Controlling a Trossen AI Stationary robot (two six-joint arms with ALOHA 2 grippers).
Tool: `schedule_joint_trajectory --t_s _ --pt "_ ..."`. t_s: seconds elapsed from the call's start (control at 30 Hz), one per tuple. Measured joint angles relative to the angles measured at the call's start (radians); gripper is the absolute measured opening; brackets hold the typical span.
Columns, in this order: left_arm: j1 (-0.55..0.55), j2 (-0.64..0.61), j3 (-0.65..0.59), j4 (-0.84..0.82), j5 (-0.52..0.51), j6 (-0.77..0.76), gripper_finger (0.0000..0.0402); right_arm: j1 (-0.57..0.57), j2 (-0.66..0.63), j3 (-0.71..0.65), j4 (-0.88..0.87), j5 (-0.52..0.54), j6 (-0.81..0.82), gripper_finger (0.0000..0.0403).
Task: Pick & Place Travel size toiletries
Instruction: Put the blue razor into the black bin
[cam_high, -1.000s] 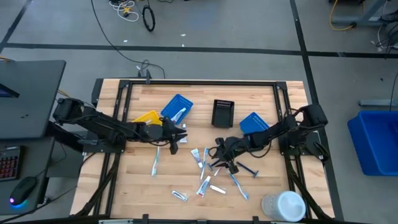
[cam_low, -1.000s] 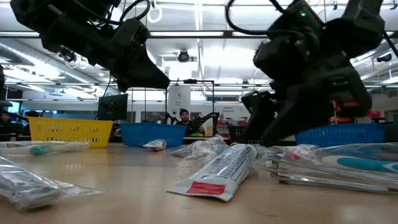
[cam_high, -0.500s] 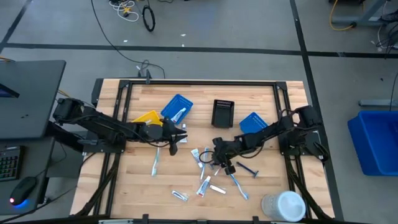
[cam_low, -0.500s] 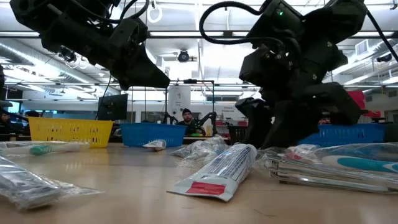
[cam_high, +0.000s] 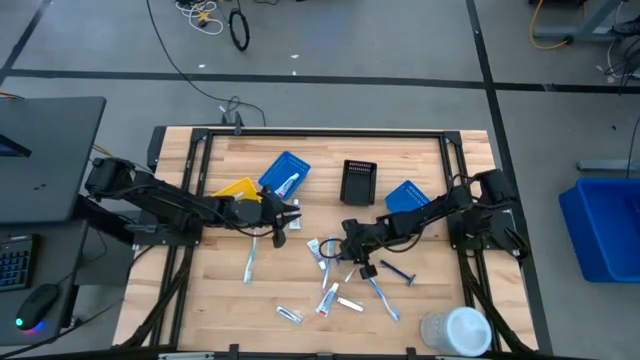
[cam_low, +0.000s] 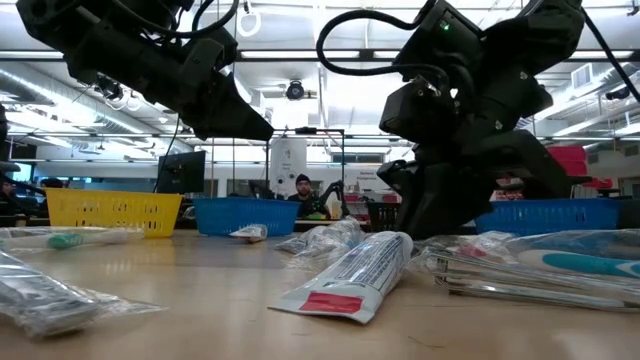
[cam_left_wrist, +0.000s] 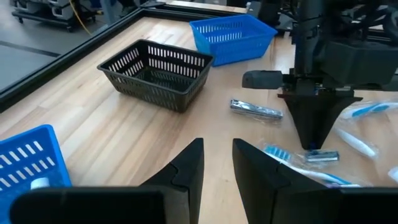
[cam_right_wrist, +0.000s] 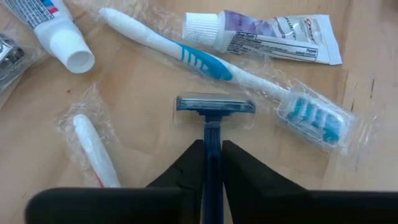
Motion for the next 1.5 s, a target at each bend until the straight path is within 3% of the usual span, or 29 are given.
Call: schedule_joint_trajectory --t_s 0.2,0.37,0.47,0.57,0.67,0.77,0.93,1.03,1.13,1.5 --pt "0.000 0.000 0.000 -0.005 0.003 -0.002 0.0091 -0.029 -0.067 -0.007 -0.019 -0.001 0.003 0.0039" --pt "0.000 0.000 0.000 -0.004 0.000 -0.006 0.0091 -0.054 -0.210 -0.004 -0.098 0.025 -0.017 0.0037" --pt "0.000 0.000 0.000 -0.002 -0.001 -0.009 0.0091 -0.068 -0.321 -0.003 -0.148 0.140 -0.048 0.0036" --pt "0.000 0.000 0.001 0.005 -0.009 -0.012 0.0091 -0.103 -0.403 -0.003 -0.171 0.357 -0.077 0.0036" --pt "0.002 0.000 0.001 0.013 -0.033 -0.015 0.0091 -0.176 -0.431 -0.002 -0.142 0.511 -0.038 0.0036" --pt "0.010 0.000 0.001 0.020 -0.049 -0.026 0.0091 -0.276 -0.419 -0.001 -0.152 0.588 0.064 0.0036" --pt "0.025 0.000 0.001 0.023 -0.050 -0.078 0.0091 -0.445 -0.362 -0.001 -0.135 0.599 0.462 0.0036" --pt "0.026 0.000 0.001 0.023 -0.050 -0.080 0.0091 -0.488 -0.315 -0.001 -0.119 0.543 0.583 0.0037" --pt "0.026 0.000 0.001 0.022 -0.050 -0.081 0.0091 -0.492 -0.266 -0.001 -0.092 0.470 0.639 0.0038" --pt "0.026 0.000 0.001 0.016 -0.047 -0.076 0.0091 -0.480 -0.144 -0.001 -0.090 0.508 0.598 0.0047"
